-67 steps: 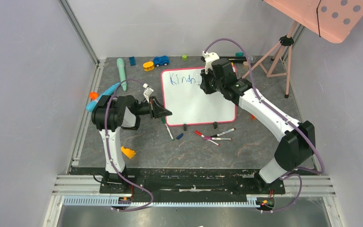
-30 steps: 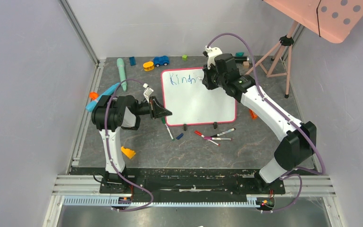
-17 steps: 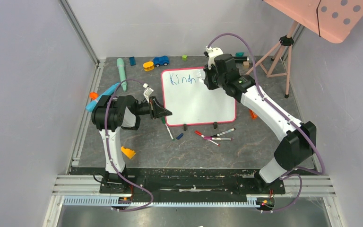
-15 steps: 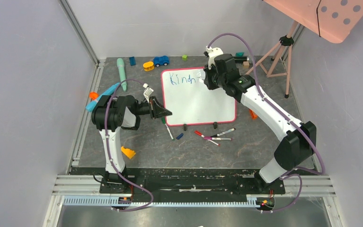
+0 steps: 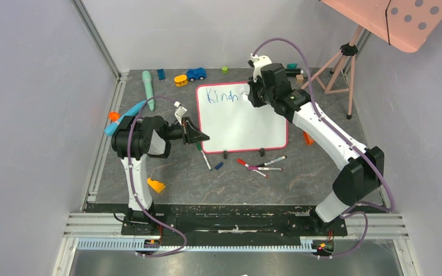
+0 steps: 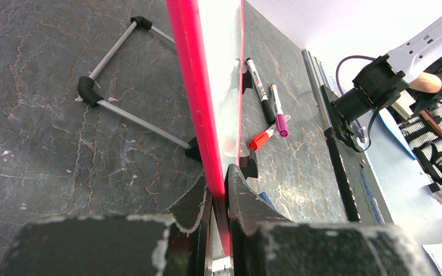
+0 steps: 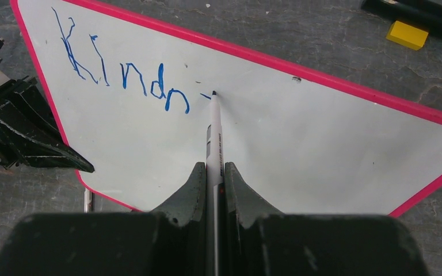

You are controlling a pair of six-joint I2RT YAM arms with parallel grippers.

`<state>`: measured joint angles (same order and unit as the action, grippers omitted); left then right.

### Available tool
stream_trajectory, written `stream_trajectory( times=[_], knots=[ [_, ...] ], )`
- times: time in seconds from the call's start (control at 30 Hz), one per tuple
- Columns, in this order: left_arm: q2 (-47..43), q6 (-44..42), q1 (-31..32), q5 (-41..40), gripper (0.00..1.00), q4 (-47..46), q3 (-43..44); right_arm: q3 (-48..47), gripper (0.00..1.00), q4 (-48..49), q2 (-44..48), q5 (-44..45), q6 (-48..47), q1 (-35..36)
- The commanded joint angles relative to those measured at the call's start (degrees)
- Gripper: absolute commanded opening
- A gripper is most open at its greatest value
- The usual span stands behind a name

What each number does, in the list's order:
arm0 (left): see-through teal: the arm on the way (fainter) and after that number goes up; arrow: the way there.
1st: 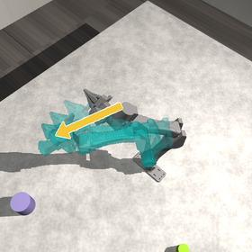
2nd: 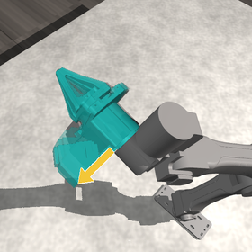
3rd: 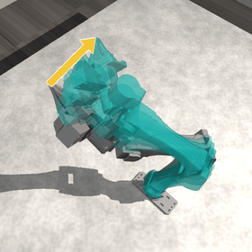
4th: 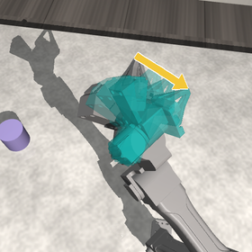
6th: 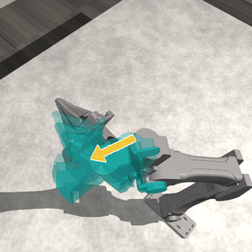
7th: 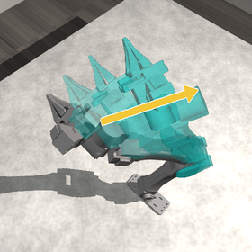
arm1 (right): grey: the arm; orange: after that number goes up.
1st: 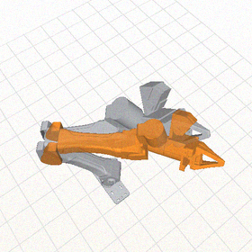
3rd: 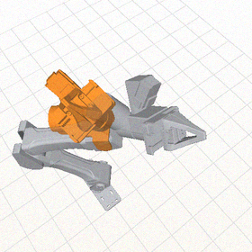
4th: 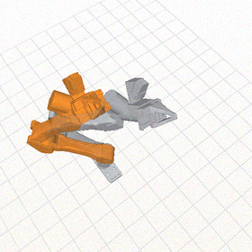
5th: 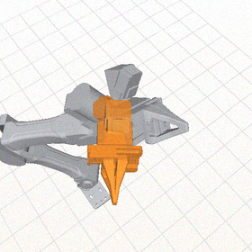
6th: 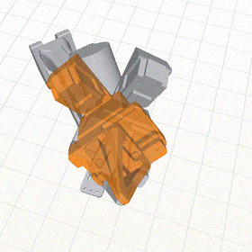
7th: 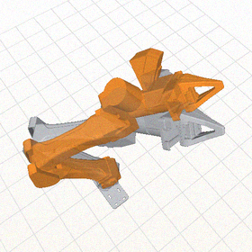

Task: Write a sentence on the whiteboard

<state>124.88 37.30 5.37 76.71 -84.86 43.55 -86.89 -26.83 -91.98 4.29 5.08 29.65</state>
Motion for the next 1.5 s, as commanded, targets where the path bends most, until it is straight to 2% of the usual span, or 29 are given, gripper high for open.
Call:
stream_trajectory(
  times=[0.0,0.5,0.93,1.27,1.47],
  knots=[
    [1.2,-7.0,0.2,2.3,0.02,-4.3,0.1,-3.1,0.0,1.6,-1.1,0.3,0.1,-0.6],
    [1.2,-7.0,0.3,2.3,0.02,-4.3,0.0,-1.3,0.0,2.1,-0.8,-3.2,0.4,-0.7],
    [1.2,-7.0,0.2,2.3,0.02,-4.3,0.0,4.3,0.0,1.4,2.3,-1.3,-0.3,-0.6],
    [1.2,-7.0,0.2,2.3,0.02,-4.3,0.0,2.5,0.0,1.1,3.4,0.8,-0.5,-0.6],
    [1.2,-7.0,0.3,2.3,0.02,-4.3,0.1,-0.2,0.0,-1.0,3.5,-4.0,-1.7,-0.7]
  ],
)
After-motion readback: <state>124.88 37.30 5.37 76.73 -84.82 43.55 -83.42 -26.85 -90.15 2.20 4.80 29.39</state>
